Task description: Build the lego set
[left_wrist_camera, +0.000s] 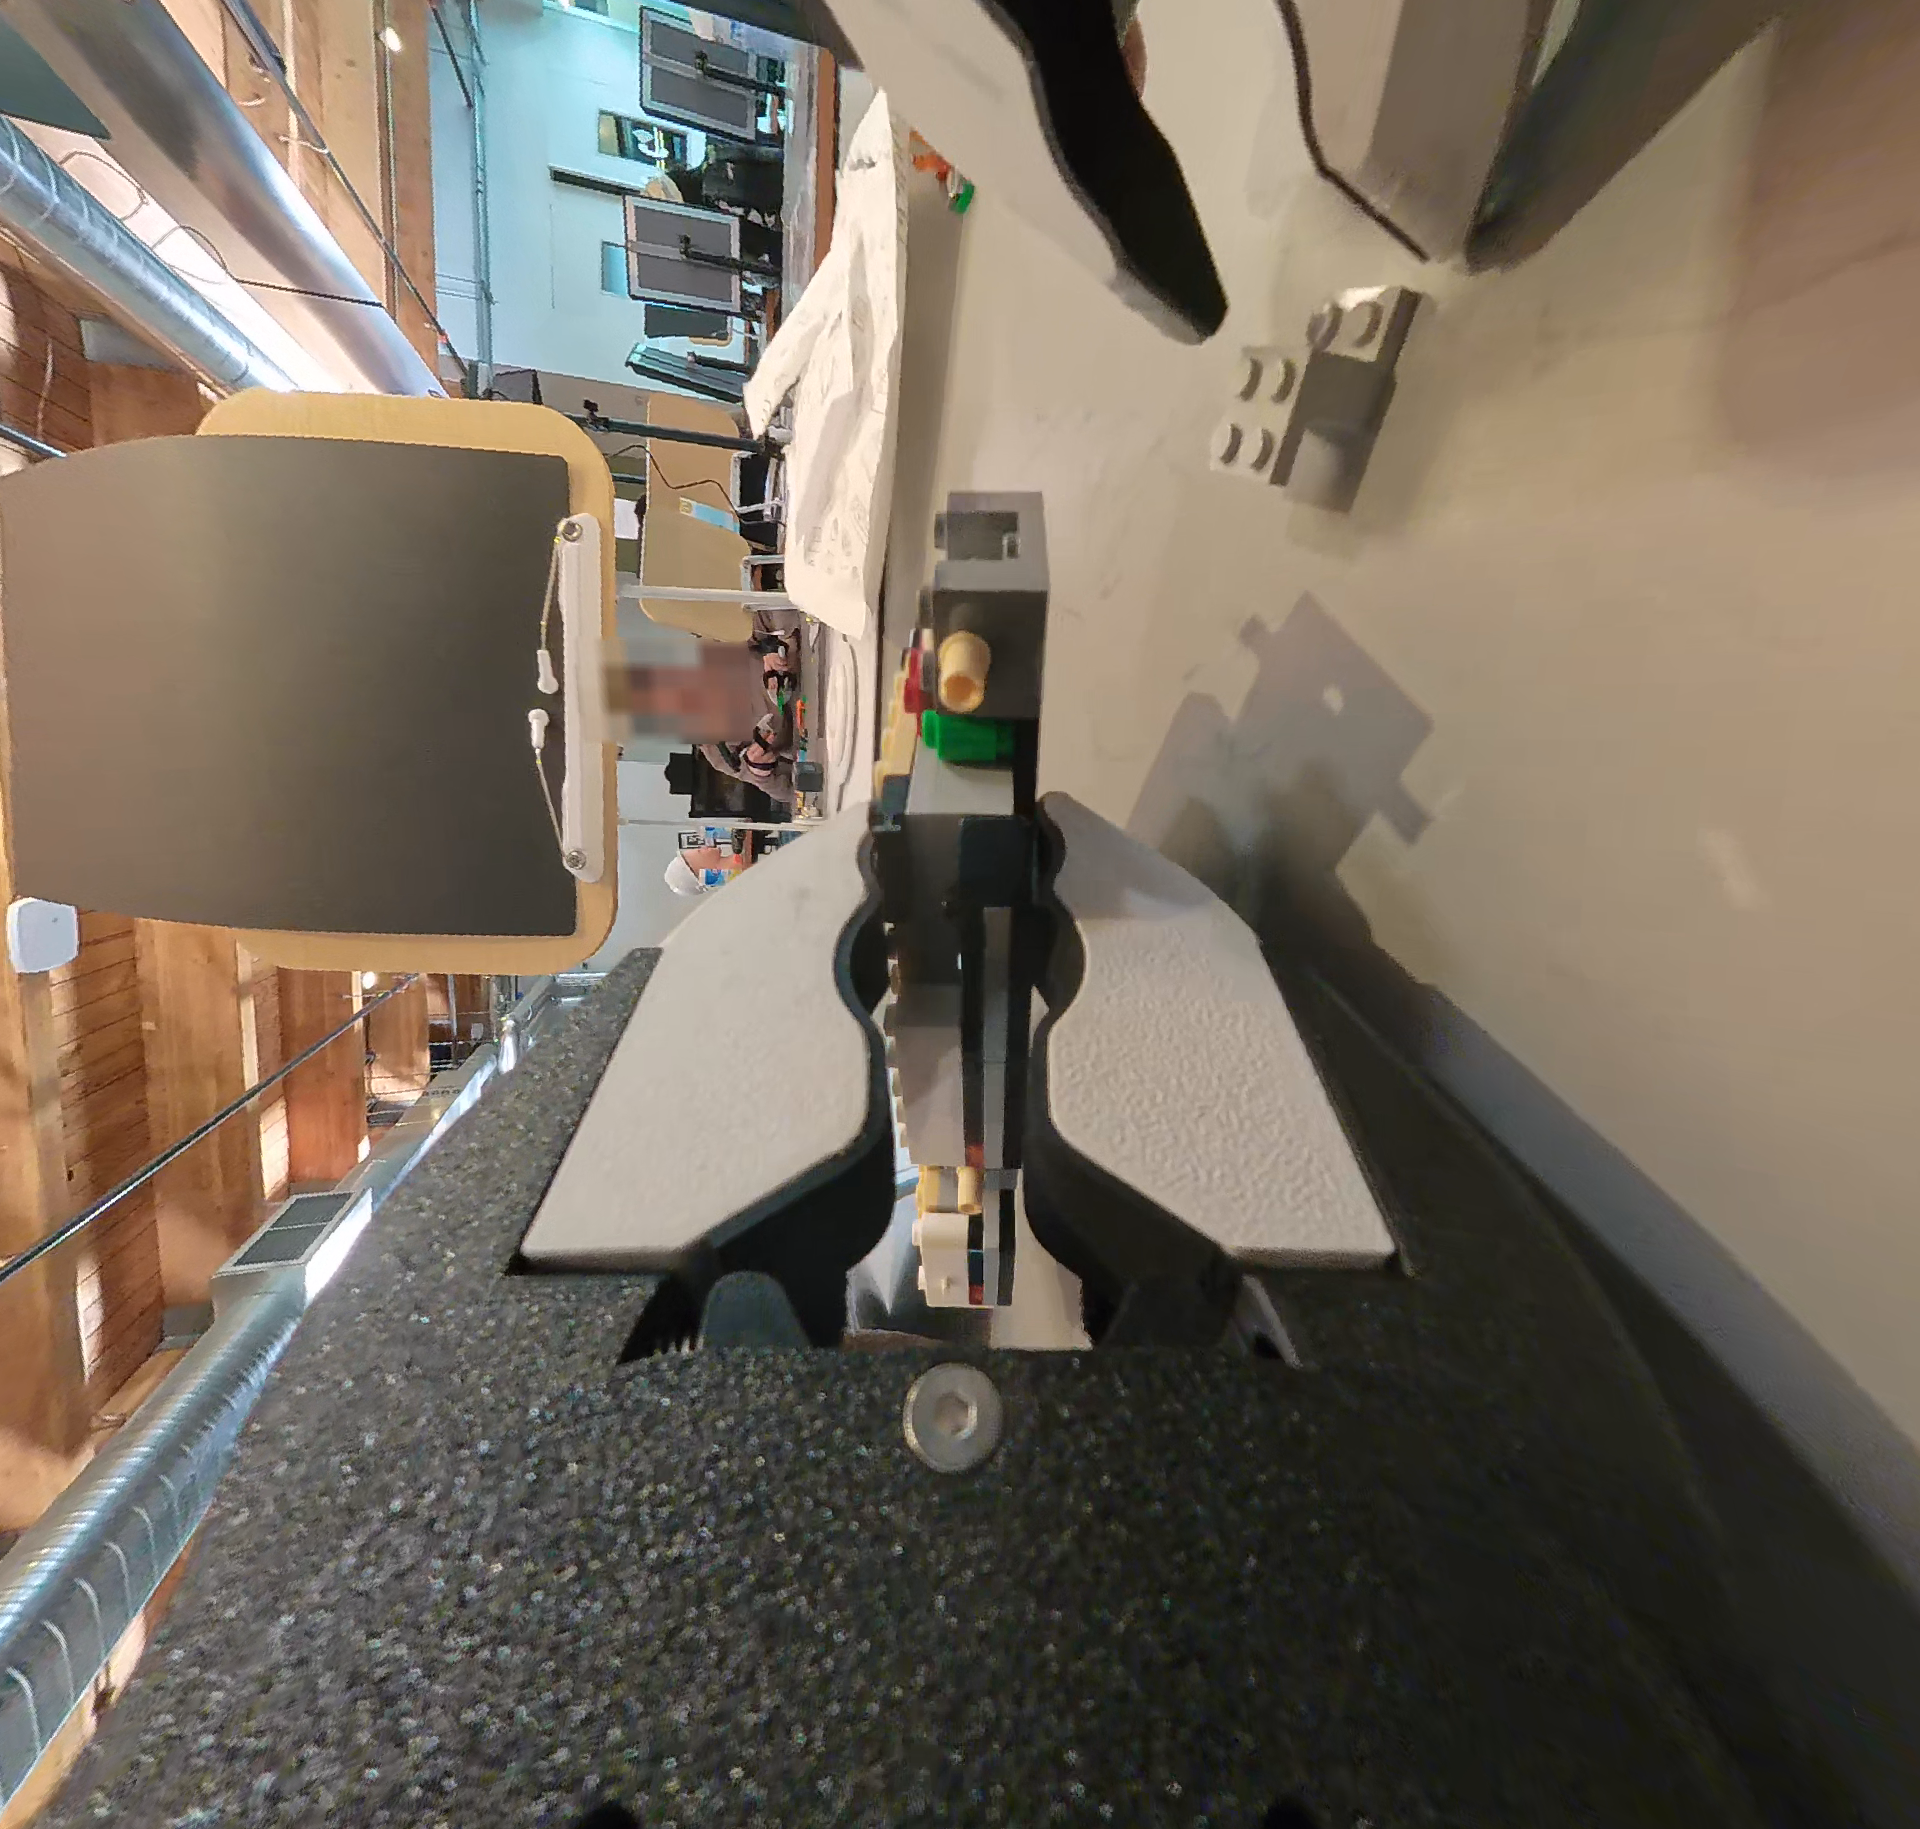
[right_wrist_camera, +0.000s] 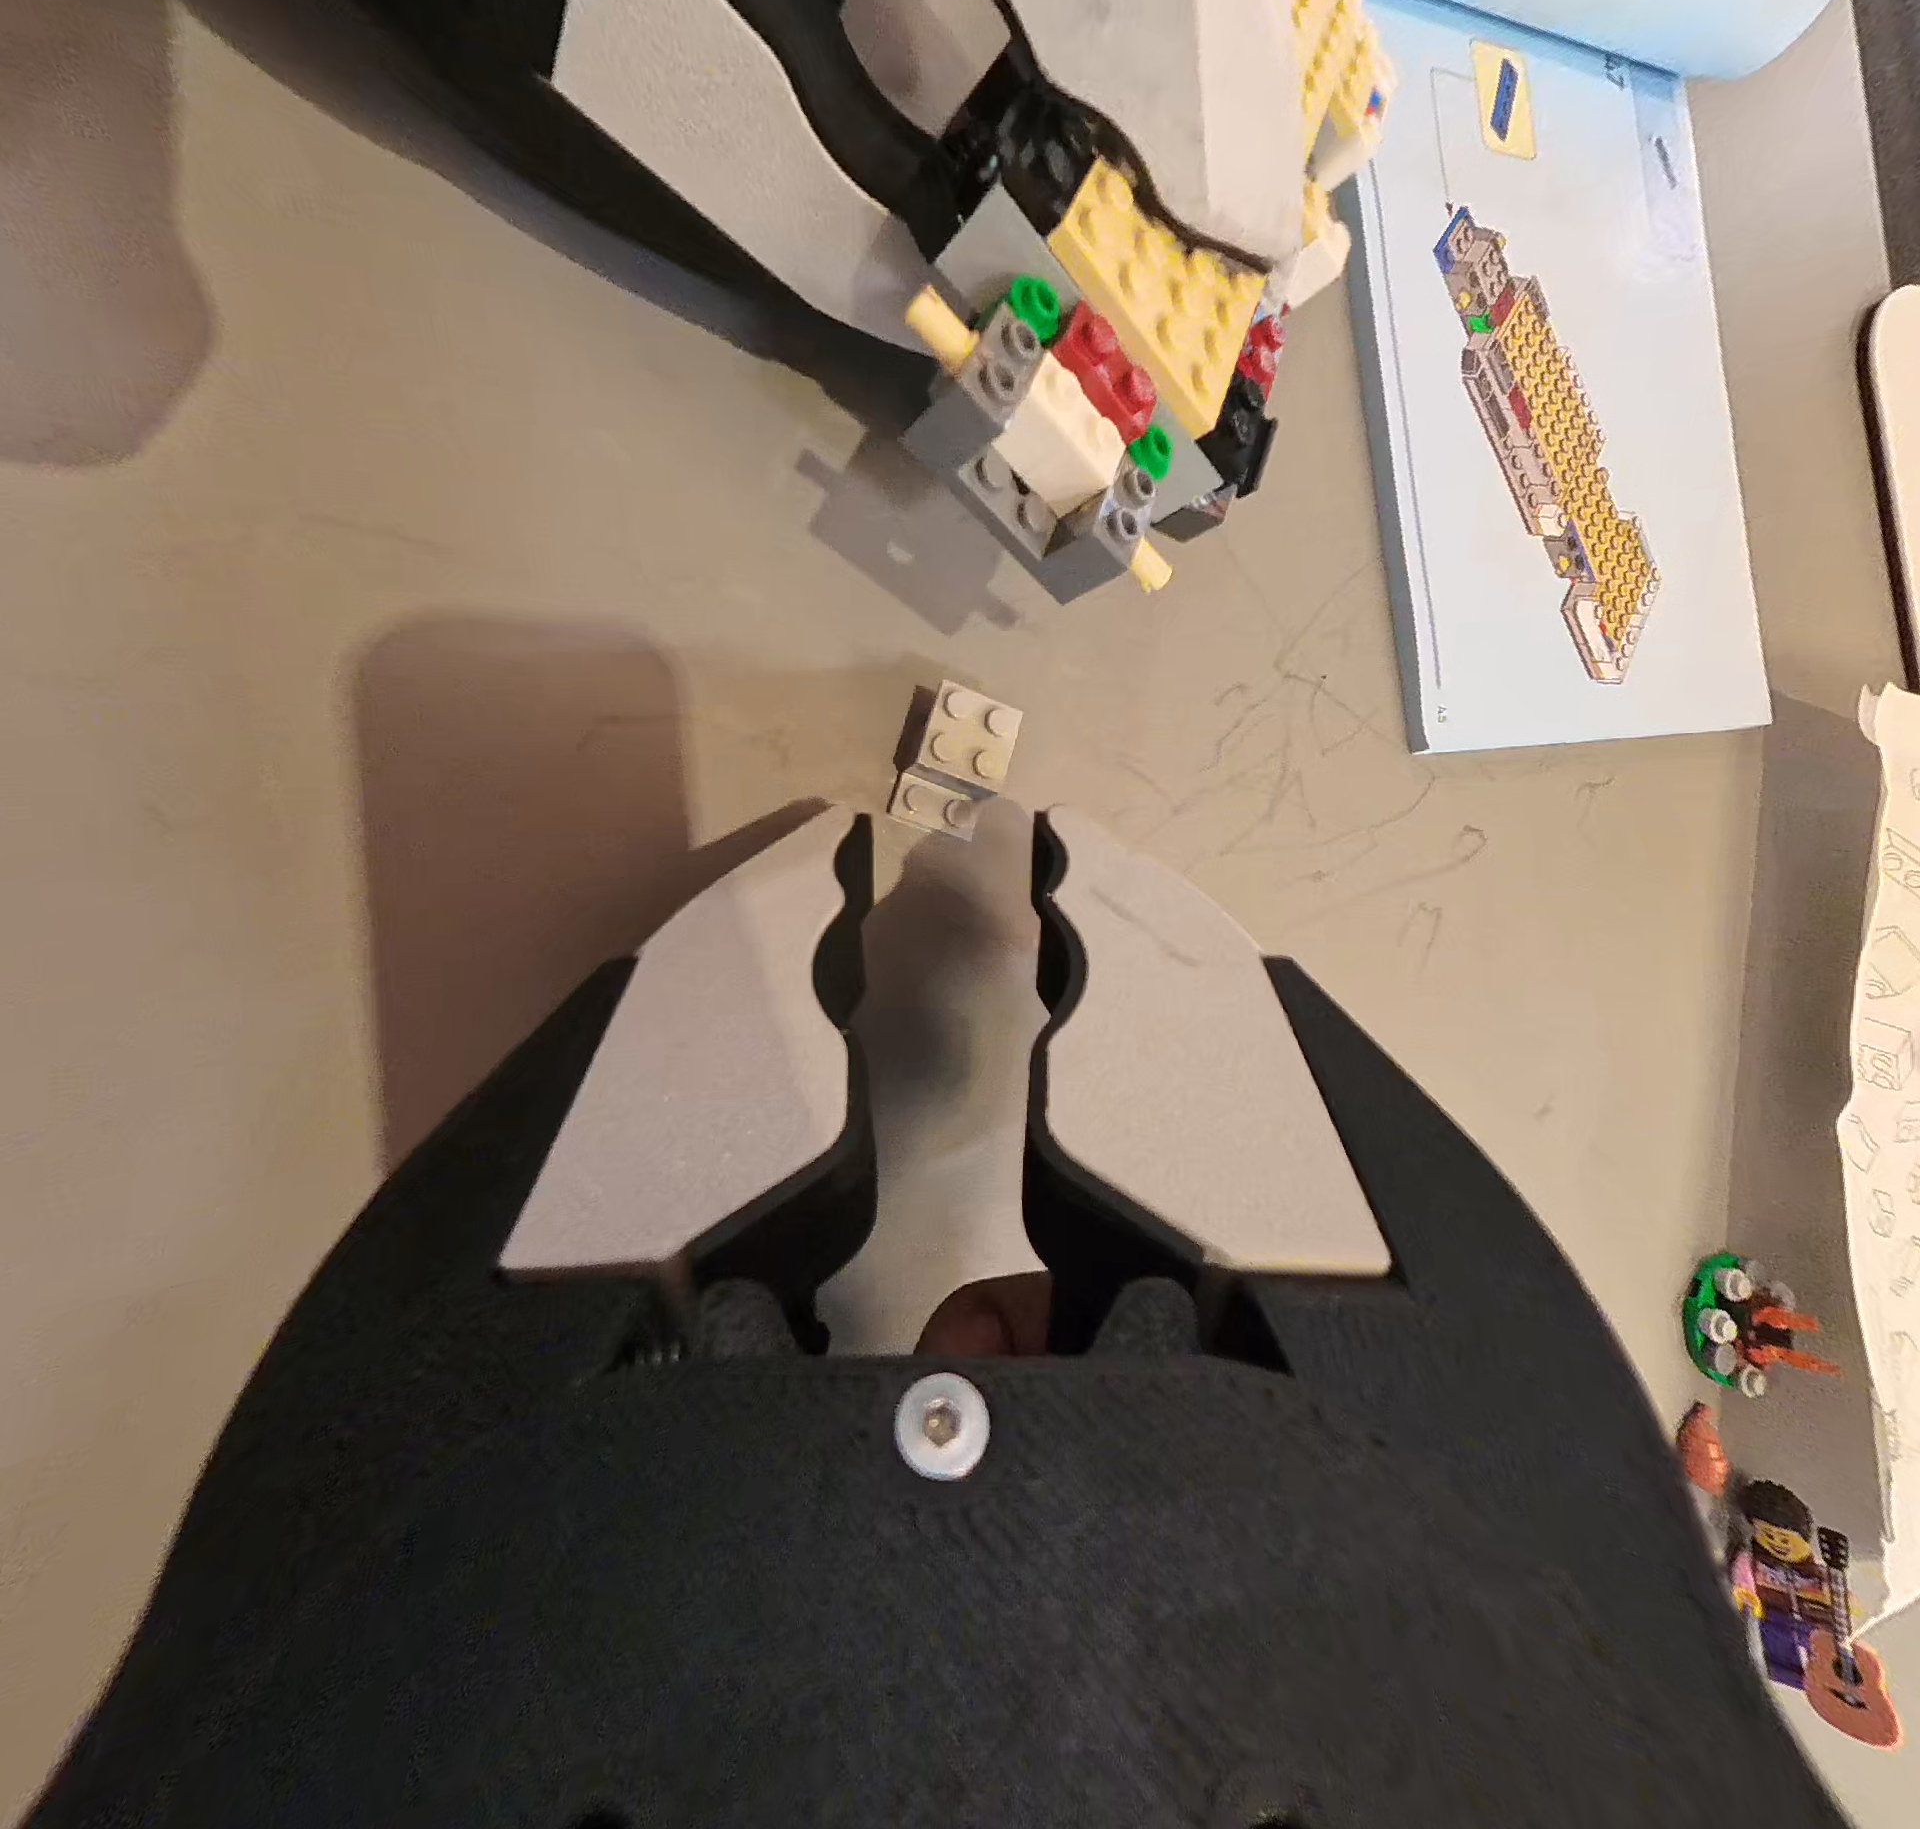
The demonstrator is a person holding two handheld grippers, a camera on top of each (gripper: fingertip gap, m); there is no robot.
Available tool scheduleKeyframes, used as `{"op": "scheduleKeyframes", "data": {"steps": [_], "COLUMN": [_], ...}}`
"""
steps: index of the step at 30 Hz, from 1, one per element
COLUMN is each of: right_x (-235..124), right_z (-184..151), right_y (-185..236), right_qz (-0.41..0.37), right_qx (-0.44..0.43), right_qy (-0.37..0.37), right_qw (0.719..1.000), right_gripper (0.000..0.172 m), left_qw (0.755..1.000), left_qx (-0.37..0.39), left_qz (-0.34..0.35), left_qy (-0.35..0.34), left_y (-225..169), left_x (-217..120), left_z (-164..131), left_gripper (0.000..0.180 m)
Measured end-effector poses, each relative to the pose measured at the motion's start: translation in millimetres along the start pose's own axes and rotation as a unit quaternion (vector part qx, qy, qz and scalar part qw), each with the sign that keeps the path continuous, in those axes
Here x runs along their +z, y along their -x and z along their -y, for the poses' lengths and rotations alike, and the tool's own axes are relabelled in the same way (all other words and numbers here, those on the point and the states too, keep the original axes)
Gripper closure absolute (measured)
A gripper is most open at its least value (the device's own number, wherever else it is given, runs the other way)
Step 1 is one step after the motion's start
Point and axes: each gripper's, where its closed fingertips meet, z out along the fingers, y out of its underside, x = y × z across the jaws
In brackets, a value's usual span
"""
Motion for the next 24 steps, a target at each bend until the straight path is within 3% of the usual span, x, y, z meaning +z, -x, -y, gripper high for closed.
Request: {"op": "scheduleKeyframes", "data": {"steps": [17, 24], "right_x": [4.7, 12.2], "right_z": [2.1, 8.1], "right_y": [3.4, 3.0], "right_qz": [0.022, 0.029], "right_qx": [0.096, 0.149], "right_qy": [-0.005, -0.017], "right_qw": [0.995, 0.988], "right_gripper": [0.143, 0.155], "left_qw": [0.999, 1.000], "left_qx": [0.005, 0.004], "left_qz": [0.026, 0.021], "left_qy": [0.020, 0.017], "left_y": [4.0, 1.0], "left_x": [-3.4, -8.0], "left_z": [0.5, 3.7], "left_gripper": [0.157, 0.157]}}
